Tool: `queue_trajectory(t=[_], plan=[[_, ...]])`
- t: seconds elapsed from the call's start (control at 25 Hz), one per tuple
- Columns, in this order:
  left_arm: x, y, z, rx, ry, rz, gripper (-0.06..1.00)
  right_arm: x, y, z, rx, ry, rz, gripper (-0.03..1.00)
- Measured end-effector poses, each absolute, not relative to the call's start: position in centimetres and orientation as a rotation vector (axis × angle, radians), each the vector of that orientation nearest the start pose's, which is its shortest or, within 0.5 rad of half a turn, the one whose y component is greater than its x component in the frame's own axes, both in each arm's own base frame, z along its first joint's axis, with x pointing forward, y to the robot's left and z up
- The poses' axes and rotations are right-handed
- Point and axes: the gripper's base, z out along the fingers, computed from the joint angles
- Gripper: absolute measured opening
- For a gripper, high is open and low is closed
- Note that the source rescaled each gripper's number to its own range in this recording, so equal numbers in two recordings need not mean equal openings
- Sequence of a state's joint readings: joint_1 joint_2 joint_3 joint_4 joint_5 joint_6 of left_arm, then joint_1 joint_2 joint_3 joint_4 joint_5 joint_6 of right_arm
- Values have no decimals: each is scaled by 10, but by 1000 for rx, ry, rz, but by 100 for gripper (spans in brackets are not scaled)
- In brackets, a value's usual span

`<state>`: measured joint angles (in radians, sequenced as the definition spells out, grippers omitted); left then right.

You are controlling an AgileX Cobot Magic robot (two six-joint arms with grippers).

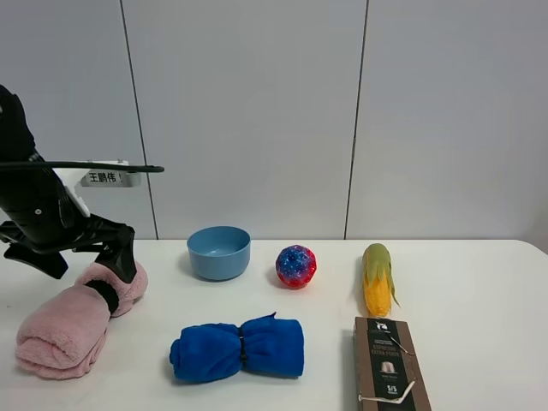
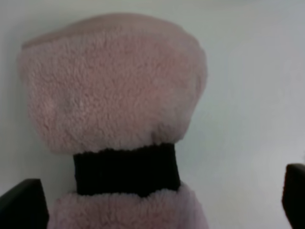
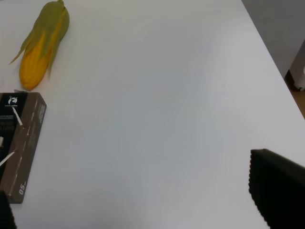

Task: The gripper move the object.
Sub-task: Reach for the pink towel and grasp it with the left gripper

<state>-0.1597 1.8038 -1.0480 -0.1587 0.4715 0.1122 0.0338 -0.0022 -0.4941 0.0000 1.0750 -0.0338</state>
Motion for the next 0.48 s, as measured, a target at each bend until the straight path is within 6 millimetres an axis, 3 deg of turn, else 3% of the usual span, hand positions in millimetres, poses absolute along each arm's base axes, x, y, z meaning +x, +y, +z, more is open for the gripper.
queue_trajectory(t=[0.48], plan=[[354,-63,126,195,2770,-141,100,-5,0,274,-70,2061,0,100]])
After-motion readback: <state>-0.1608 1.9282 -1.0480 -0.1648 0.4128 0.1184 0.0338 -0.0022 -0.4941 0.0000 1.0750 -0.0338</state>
